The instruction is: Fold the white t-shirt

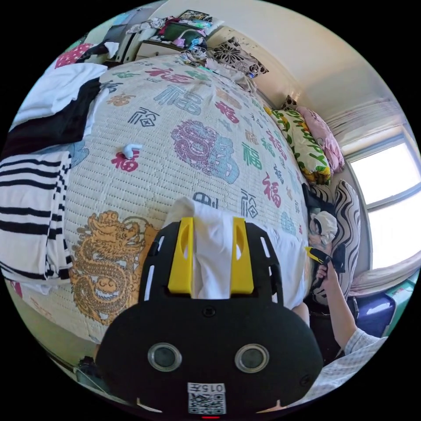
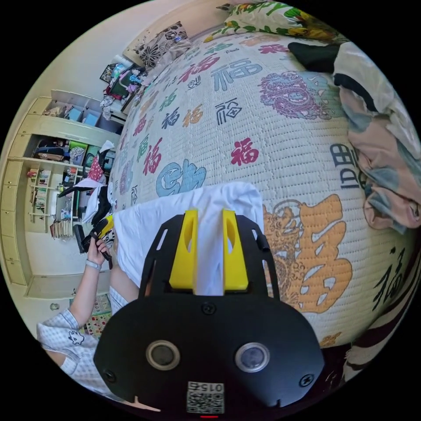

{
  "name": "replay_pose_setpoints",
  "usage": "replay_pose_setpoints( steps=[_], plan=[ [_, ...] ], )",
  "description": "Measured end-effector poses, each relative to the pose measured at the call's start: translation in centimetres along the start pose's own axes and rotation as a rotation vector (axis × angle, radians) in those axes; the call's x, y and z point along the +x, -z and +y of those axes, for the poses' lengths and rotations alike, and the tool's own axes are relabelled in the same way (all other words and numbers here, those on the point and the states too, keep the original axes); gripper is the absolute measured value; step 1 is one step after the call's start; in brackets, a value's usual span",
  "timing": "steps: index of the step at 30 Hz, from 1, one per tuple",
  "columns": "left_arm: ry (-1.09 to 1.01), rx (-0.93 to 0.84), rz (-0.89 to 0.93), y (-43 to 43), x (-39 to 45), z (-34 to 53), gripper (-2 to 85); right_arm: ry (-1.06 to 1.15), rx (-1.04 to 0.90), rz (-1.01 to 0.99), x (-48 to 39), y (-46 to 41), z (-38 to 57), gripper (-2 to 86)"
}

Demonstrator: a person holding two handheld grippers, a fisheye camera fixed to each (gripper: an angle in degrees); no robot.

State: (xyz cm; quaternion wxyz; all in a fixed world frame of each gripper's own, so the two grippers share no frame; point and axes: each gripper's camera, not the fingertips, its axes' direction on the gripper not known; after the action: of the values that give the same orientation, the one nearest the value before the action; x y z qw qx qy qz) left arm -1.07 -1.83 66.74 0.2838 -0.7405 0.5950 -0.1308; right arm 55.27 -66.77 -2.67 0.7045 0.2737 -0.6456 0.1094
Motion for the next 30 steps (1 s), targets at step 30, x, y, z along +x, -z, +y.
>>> replay_pose_setpoints(
  steps=[30],
  plan=[
    [-0.002, -0.063, 0.103, 1.8, 6.6, 4.8, 3.8, 0.493, -0.077, 0.288, -29.3, 15.2, -4.5, 6.7]
  ],
)
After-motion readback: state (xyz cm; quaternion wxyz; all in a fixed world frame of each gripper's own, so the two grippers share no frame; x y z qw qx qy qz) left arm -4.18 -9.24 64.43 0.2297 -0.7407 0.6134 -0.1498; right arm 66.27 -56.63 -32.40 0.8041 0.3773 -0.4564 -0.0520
